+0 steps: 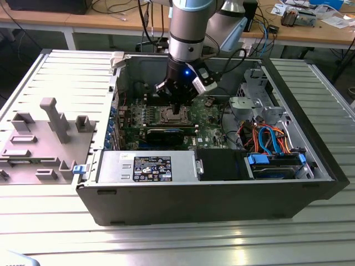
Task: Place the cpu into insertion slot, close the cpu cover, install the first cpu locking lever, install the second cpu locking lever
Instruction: 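Install the second cpu locking lever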
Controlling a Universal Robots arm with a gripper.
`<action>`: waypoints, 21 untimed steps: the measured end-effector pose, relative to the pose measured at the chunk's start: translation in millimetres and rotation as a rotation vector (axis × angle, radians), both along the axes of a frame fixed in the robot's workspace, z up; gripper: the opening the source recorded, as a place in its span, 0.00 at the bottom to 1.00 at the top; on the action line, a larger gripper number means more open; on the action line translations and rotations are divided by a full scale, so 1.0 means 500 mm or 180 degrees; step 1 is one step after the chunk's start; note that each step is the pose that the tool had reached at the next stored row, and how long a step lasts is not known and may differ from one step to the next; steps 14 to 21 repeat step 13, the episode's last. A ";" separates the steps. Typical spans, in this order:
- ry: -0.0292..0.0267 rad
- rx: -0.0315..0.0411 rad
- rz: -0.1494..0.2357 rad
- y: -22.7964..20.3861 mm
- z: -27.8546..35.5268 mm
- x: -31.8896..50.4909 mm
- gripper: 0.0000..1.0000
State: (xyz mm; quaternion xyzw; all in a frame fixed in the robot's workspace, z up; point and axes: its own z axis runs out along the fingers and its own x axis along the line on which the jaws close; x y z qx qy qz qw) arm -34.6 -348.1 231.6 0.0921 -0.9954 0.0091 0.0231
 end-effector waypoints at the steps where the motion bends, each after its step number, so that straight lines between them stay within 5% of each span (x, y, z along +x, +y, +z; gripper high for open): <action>1: 0.0000 0.0000 0.0000 0.0000 0.005 0.000 0.11; 7: 0.0000 0.0000 0.0000 0.0000 0.027 0.000 0.11; 21: 0.0000 0.0000 0.0000 0.0000 0.028 0.000 0.11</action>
